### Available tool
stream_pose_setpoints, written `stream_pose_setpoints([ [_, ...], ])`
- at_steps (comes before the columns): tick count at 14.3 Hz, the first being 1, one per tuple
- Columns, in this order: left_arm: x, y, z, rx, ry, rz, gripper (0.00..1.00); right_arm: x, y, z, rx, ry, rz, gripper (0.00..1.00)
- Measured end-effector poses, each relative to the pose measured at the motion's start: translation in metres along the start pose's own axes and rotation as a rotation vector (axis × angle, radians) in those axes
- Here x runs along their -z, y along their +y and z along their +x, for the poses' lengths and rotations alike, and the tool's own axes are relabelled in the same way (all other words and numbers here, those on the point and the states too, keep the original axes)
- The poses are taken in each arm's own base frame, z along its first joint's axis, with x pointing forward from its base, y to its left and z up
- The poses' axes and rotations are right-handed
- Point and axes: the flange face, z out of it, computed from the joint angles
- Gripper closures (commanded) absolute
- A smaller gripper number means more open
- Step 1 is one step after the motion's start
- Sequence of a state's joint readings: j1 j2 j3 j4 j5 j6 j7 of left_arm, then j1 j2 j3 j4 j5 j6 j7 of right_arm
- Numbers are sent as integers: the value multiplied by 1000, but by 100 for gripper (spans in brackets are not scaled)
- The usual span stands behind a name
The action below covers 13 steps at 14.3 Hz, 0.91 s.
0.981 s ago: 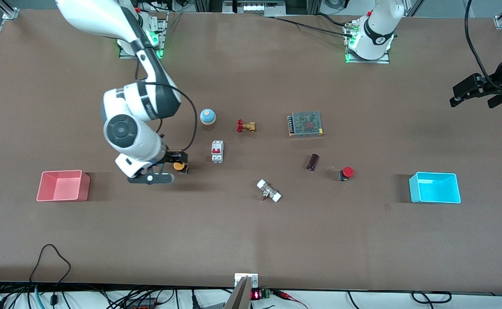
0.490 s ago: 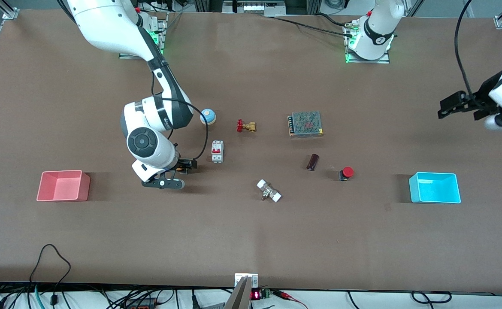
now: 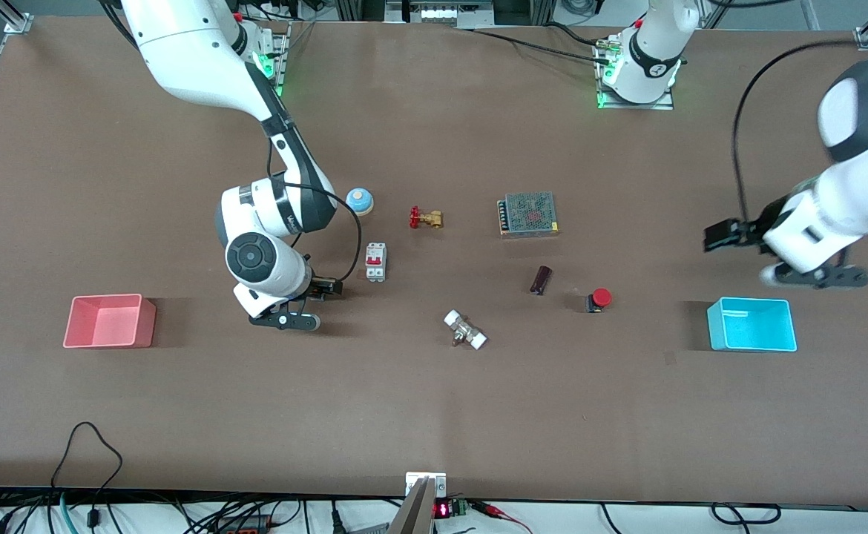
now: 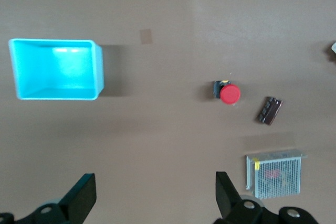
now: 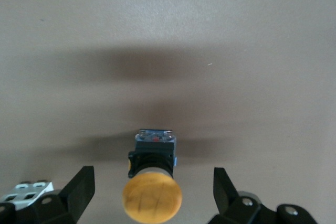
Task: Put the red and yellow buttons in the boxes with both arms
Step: 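Grasp the yellow button with the right gripper while the left gripper reaches the red button, then carry the yellow button toward the pink box while the left gripper lifts the red button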
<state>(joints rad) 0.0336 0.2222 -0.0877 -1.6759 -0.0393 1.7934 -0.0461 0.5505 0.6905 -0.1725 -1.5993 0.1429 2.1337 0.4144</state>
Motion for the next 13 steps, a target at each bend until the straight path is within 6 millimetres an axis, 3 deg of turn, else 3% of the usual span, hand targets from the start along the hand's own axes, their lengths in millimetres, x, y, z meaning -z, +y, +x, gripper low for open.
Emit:
stream_pose_setpoints([
  [3,-54,22,23,30,-24,-29,0,-9,0,0,-2,-10,-7,2],
  [9,-154,79,42,96,-28,-37,0,-13,0,0,-2,-14,-10,41],
  [13,-200,102,42,110,-42,-35,0,-13,0,0,-2,-14,-11,58],
])
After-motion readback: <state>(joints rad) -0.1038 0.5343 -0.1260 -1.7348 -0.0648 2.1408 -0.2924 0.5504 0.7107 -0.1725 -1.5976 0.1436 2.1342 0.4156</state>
